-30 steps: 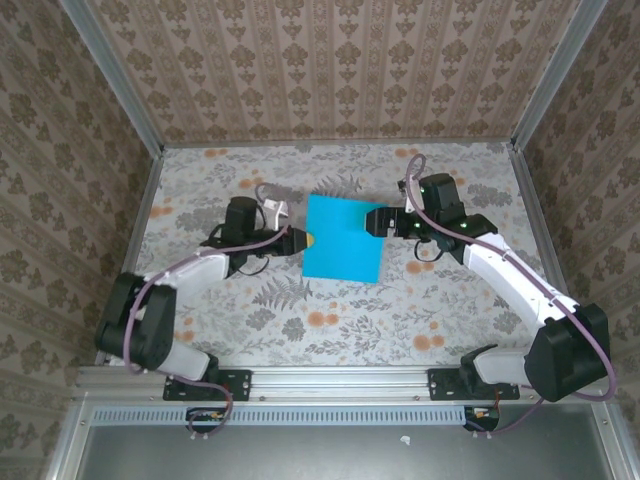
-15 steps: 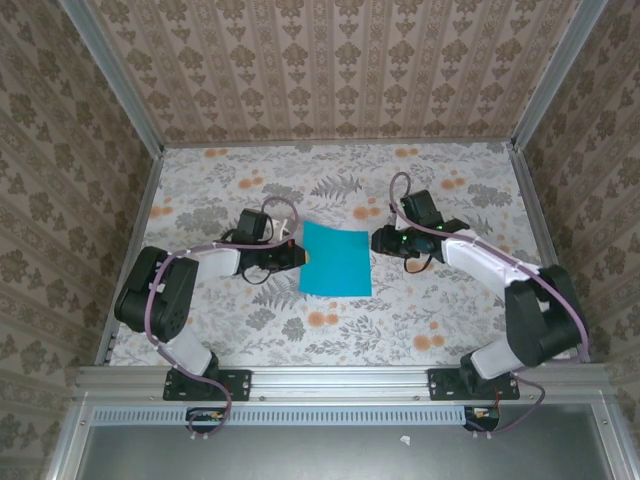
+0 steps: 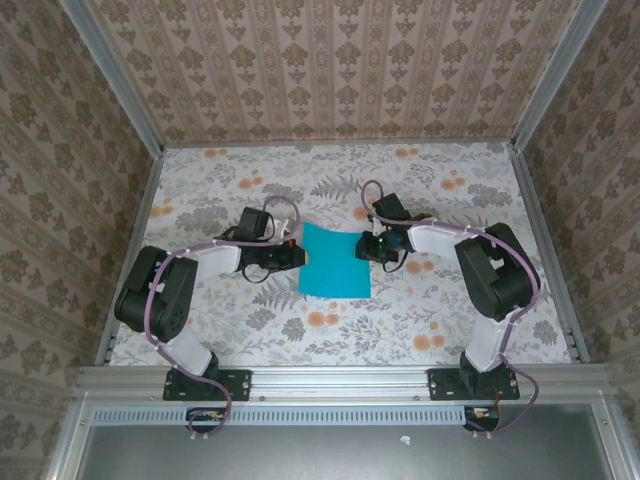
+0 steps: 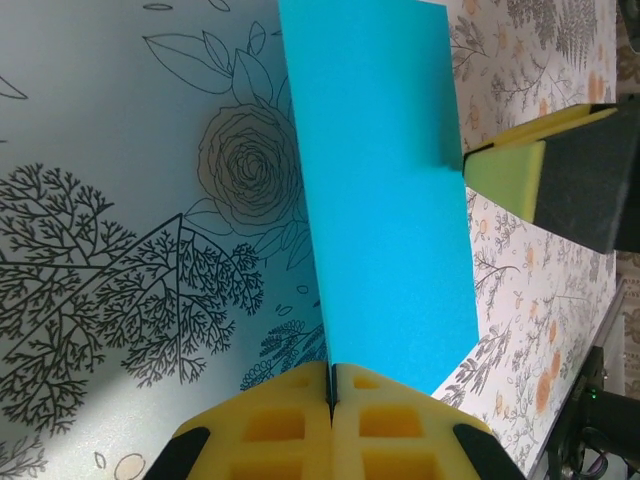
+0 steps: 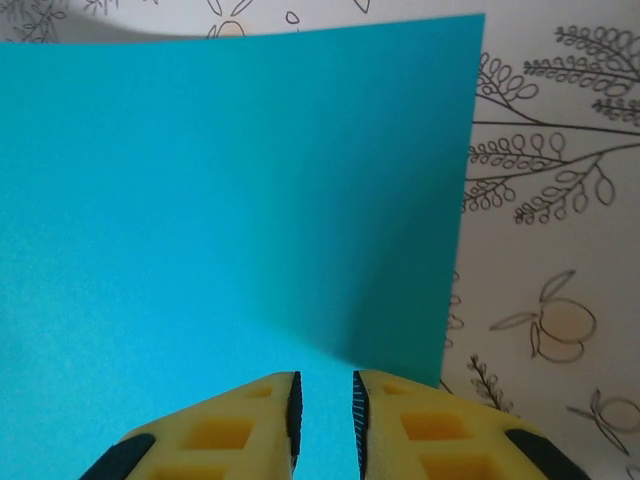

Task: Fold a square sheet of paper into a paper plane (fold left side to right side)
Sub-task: Place a square sheet of paper at the center of the table, then first fold in half a square sheet of paper at the center of the table.

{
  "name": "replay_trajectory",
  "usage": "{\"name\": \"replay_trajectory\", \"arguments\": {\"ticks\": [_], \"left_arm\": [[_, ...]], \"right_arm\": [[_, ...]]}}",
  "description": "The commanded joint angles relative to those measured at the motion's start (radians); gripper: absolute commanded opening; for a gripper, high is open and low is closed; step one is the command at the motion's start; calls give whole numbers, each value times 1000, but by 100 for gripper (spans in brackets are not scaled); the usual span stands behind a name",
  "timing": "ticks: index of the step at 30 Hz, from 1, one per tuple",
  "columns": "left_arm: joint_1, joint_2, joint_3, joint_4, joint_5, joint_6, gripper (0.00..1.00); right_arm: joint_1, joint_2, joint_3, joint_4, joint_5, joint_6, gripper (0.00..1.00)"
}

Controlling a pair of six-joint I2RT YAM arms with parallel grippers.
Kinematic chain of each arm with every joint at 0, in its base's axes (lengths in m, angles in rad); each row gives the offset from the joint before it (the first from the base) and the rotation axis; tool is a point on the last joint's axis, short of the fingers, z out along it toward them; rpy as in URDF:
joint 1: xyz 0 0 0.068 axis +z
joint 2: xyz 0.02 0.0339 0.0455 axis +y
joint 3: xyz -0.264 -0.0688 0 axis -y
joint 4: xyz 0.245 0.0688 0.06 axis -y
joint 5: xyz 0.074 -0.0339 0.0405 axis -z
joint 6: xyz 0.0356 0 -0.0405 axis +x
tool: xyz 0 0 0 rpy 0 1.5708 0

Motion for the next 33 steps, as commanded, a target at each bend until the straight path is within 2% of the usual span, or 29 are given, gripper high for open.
{"name": "replay_trajectory", "arguments": {"ticks": [1, 3, 9, 12, 21, 26, 31, 33], "left_arm": [[-13, -16, 34, -31, 5, 22, 0], [-21, -25, 45, -37, 6, 19, 2], [-62, -43, 87, -44, 38, -1, 34], [-80, -48, 108, -37, 52, -17, 46], [-148, 26, 162, 34, 77, -56, 70], [-171, 85, 170, 101, 94, -98, 73], [-182, 112, 182, 104, 84, -99, 66], [-182, 117, 179, 103, 81, -98, 63]], "right_arm": [[7, 33, 35, -33, 14, 9, 24], [7, 47, 41, -62, 25, 8, 24], [12, 75, 45, -122, 56, -5, 24], [15, 79, 39, -129, 66, -7, 23], [16, 64, 10, -78, 37, -10, 24], [11, 42, -6, -37, 1, -4, 26], [-17, -11, -39, 39, -32, 22, 27], [-31, -44, -49, 54, -41, 27, 33]]}}
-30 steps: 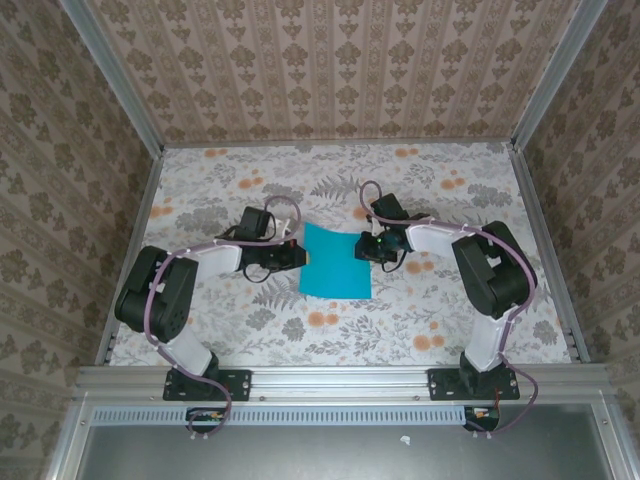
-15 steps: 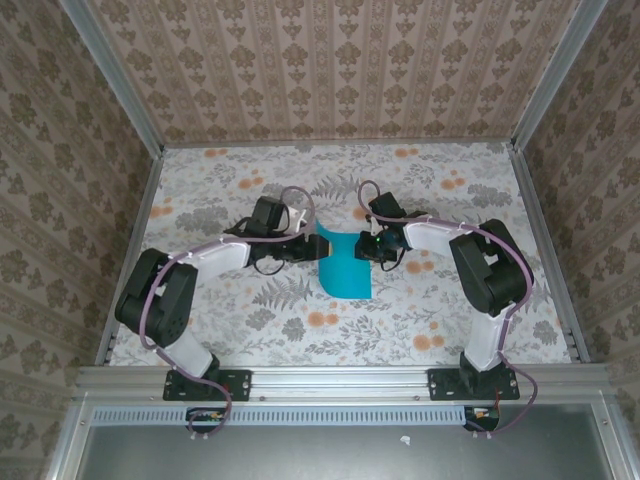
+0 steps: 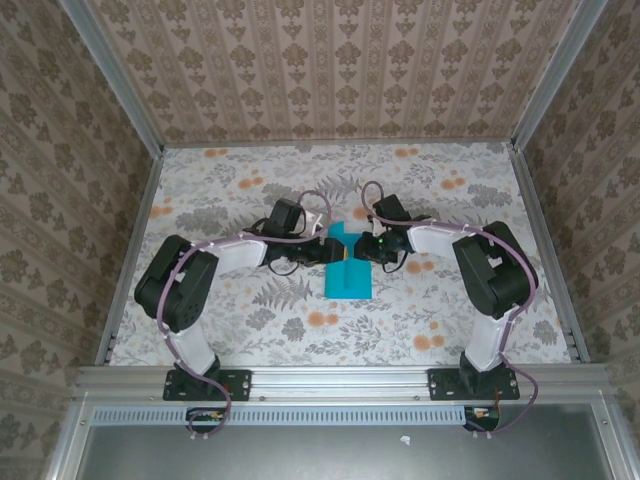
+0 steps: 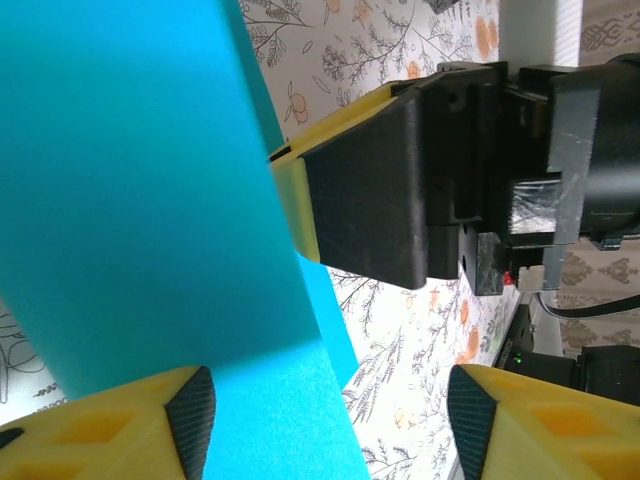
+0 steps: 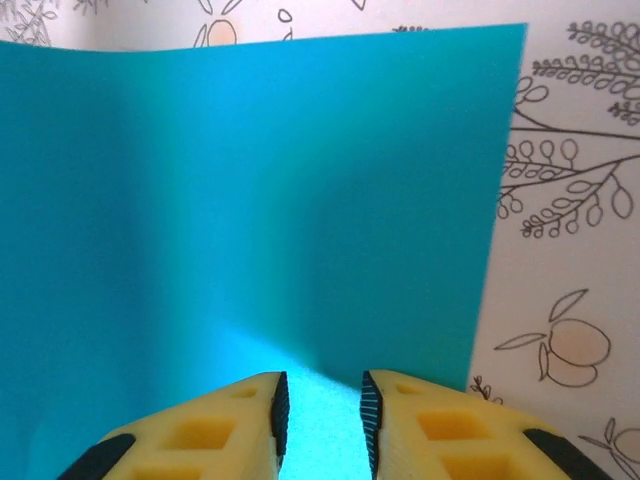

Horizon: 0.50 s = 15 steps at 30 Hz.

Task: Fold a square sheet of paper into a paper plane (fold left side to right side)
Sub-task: First fold in half a square sheet of paper at the center of the table.

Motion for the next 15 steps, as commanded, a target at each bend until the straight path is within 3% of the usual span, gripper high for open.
{"name": "replay_trajectory", "arguments": {"ticks": [1, 7, 15], "left_arm": [[-5, 12, 25, 26, 12, -10, 61], [-6, 25, 25, 22, 3, -9, 50], [-6, 28, 23, 26, 1, -9, 49]], "right_arm": [[-28, -64, -34, 27, -32, 22, 37], [-64, -144, -63, 78, -110, 53, 51], [-63, -181, -126, 233, -217, 158, 59]]}}
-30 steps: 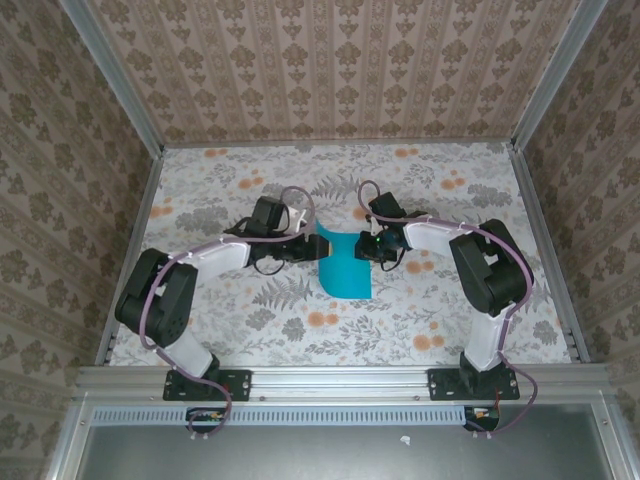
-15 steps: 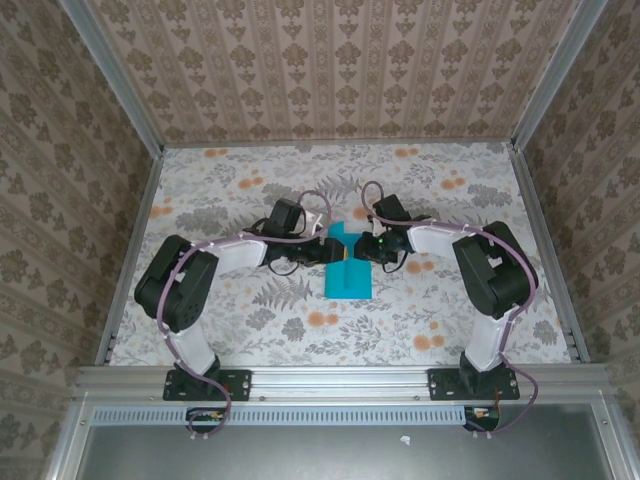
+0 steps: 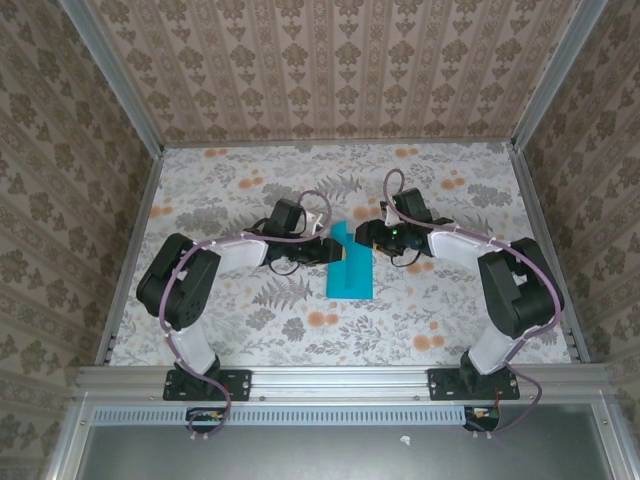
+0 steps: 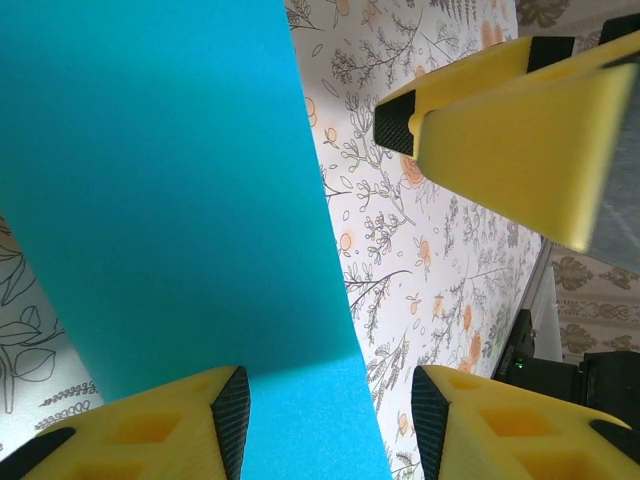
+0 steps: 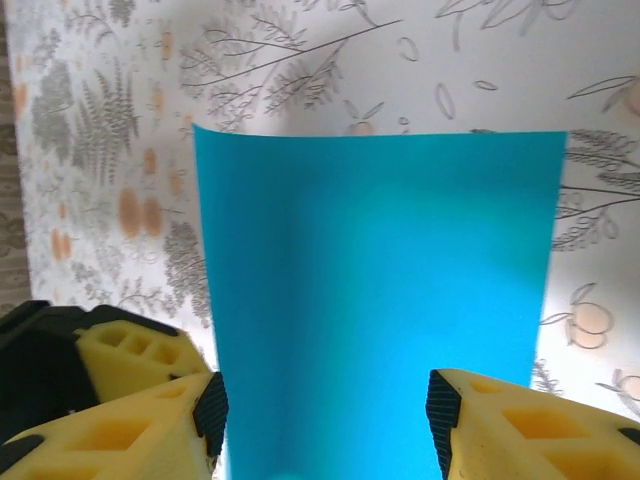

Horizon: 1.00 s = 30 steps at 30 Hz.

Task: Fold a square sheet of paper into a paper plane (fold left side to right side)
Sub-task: First fold in half a square sheet of paper at the center of the table.

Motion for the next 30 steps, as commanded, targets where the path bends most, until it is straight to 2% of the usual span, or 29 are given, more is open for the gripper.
{"name": "replay_trajectory", "arguments": {"ticks": [1, 5, 9, 14, 17, 19, 22, 23, 27, 30], "left_arm": [[-7, 13, 23, 14, 3, 2, 49], [-7, 14, 22, 13, 2, 3, 45], [-8, 19, 22, 12, -1, 1, 36], [-8, 19, 23, 11, -3, 2, 33], [-8, 19, 24, 10, -4, 1, 33], [-8, 16, 24, 10, -5, 3, 33], [-6, -7, 19, -3, -19, 8, 35], [-4, -18, 16, -9, -25, 11, 37], [11, -78, -2, -60, -82, 28, 47], [8, -93, 16, -162, -161, 73, 54]], "right_arm": [[5, -11, -29, 103, -90, 80, 59], [17, 13, -31, 151, -106, 118, 56], [36, 47, -17, 182, -124, 140, 50], [55, 84, -1, 185, -122, 154, 45], [62, 98, 6, 181, -121, 156, 35], [62, 102, 10, 167, -112, 150, 22], [62, 93, 21, 92, -69, 111, 4], [61, 90, 30, 55, -50, 91, 1], [56, 65, 65, -114, 82, 0, 0], [49, 57, 78, -184, 158, -41, 0]]}}
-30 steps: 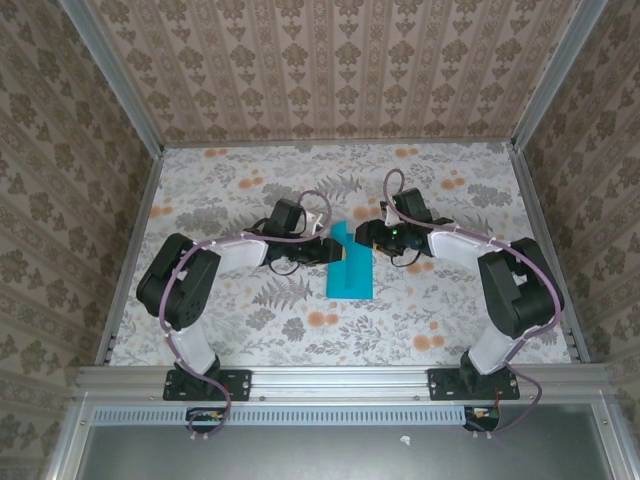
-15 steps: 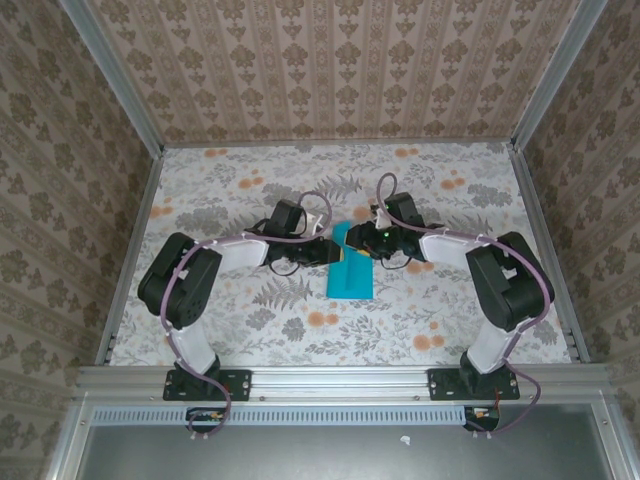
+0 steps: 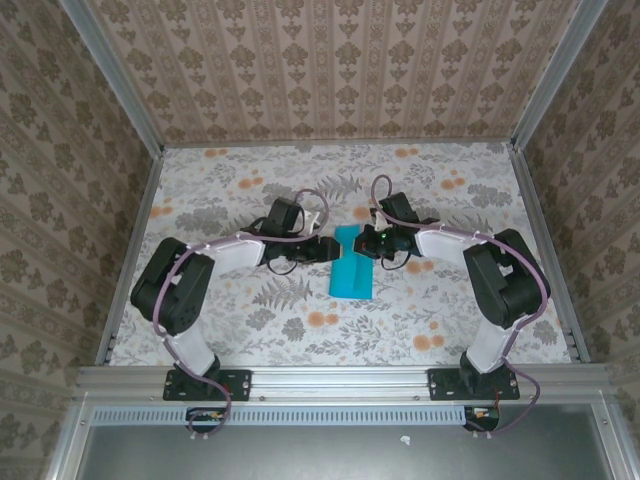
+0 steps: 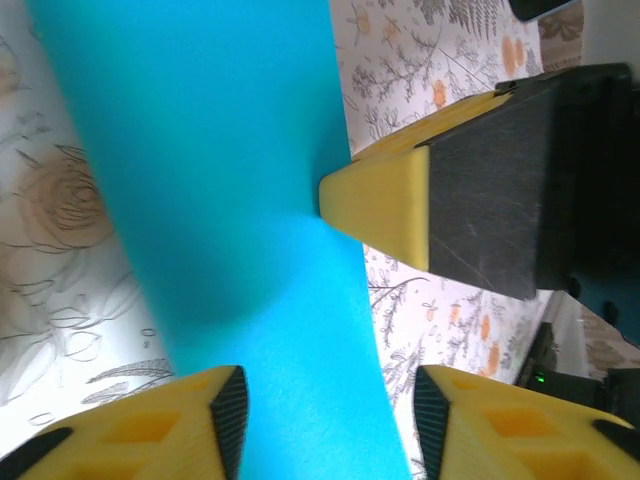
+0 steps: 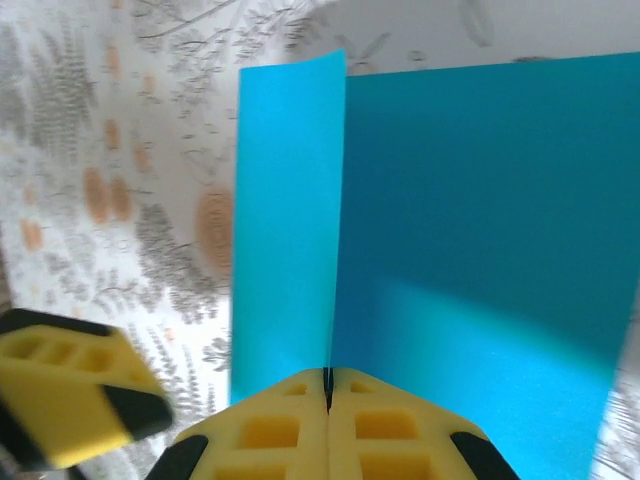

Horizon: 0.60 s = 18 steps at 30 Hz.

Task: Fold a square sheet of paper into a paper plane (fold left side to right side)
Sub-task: First fold in half a square sheet of paper at the center of the table.

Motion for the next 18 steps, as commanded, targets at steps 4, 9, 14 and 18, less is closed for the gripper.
{"name": "replay_trajectory", "arguments": {"ticks": [4, 9, 14, 18], "left_arm": [[-11, -13, 44, -147, -129, 51, 60], [-47, 60, 113, -194, -171, 40, 62], [-78, 128, 181, -246, -213, 34, 61], [-100, 166, 224, -290, -248, 39, 58]], "right_arm": [[-8, -16, 35, -169, 142, -88, 0], [-9, -7, 31, -177, 162, -88, 1], [-8, -4, 30, -177, 159, -95, 2], [-8, -7, 28, -174, 157, -98, 4]]}}
